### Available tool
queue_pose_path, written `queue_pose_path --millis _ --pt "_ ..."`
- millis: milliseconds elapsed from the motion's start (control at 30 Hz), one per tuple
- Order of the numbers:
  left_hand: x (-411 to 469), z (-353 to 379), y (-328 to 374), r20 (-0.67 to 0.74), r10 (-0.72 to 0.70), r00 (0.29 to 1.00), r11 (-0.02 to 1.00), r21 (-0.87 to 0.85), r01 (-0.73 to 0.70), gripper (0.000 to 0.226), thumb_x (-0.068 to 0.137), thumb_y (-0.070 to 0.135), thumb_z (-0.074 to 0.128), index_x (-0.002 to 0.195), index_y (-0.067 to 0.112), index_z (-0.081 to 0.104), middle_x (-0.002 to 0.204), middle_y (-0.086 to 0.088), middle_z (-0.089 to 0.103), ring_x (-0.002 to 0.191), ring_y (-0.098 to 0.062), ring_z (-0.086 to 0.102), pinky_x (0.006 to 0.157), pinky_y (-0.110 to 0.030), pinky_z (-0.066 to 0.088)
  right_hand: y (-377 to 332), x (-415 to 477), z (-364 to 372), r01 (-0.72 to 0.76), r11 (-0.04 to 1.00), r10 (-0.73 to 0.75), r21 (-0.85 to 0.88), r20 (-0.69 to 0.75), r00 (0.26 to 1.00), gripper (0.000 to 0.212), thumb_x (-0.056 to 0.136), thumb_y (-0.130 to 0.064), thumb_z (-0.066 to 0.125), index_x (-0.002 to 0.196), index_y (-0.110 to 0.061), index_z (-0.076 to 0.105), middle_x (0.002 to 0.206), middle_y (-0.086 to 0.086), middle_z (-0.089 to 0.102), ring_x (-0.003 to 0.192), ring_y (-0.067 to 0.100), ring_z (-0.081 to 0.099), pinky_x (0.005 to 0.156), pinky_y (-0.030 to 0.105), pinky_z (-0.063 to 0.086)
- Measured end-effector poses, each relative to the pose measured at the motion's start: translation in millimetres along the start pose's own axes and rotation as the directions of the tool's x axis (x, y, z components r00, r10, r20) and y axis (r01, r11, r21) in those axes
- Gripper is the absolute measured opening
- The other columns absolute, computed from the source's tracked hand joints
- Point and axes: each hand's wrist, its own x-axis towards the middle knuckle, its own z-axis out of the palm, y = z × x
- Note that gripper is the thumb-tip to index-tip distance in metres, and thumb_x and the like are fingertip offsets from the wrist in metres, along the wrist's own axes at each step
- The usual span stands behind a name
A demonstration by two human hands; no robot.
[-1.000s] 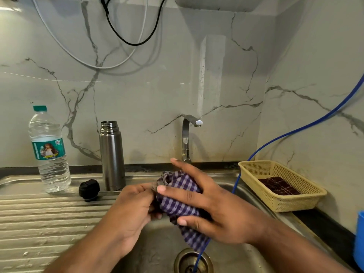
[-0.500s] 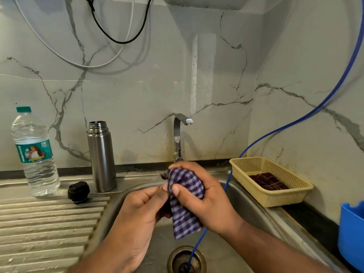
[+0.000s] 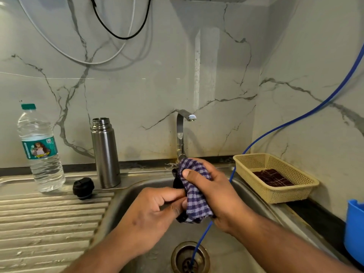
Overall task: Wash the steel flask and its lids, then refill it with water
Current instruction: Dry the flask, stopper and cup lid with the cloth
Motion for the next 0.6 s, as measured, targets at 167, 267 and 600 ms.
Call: queue_pose_path --millis 167,267,600 --pt "4.8 3.6 1.7 0.013 -0.418 0.908 0.558 -0.785 0.268 0.037 0.094 0.029 0.054 0.100 0.005 0.081 0.112 -0.022 0.075 0.097 -0.030 0.075 0.089 -0.042 0.062 -0.9 -5.6 -4.2 0.502 0.697 -0.453 -0.512 0.228 0.862 0.045 0.086 -0.012 0.080 0.128 -0.024 0.065 0.117 -0.012 0.069 0.113 0.011 0.066 0.095 0.024 0.054" --pt "4.9 4.7 3.0 0.011 -0.504 0.864 0.468 -0.837 0.284 0.038 0.085 0.020 0.059 0.107 -0.005 0.075 0.112 -0.028 0.073 0.096 -0.033 0.070 0.090 -0.045 0.057 2.8 -5.3 -6.4 0.654 0.506 -0.572 -0.562 0.349 0.743 0.051 0.083 -0.012 0.082 0.130 -0.018 0.064 0.122 -0.006 0.064 0.117 0.016 0.063 0.098 0.030 0.052" --pt "2.4 12.5 2.8 -0.225 -0.236 0.945 0.849 -0.521 0.088 0.031 0.095 0.030 0.056 0.097 0.013 0.083 0.102 -0.013 0.079 0.105 -0.031 0.073 0.093 -0.044 0.058 5.7 -7.8 9.3 0.312 0.899 -0.324 -0.307 0.015 0.946 0.037 0.093 -0.013 0.073 0.126 -0.027 0.064 0.109 -0.008 0.072 0.102 0.011 0.070 0.082 0.023 0.058"
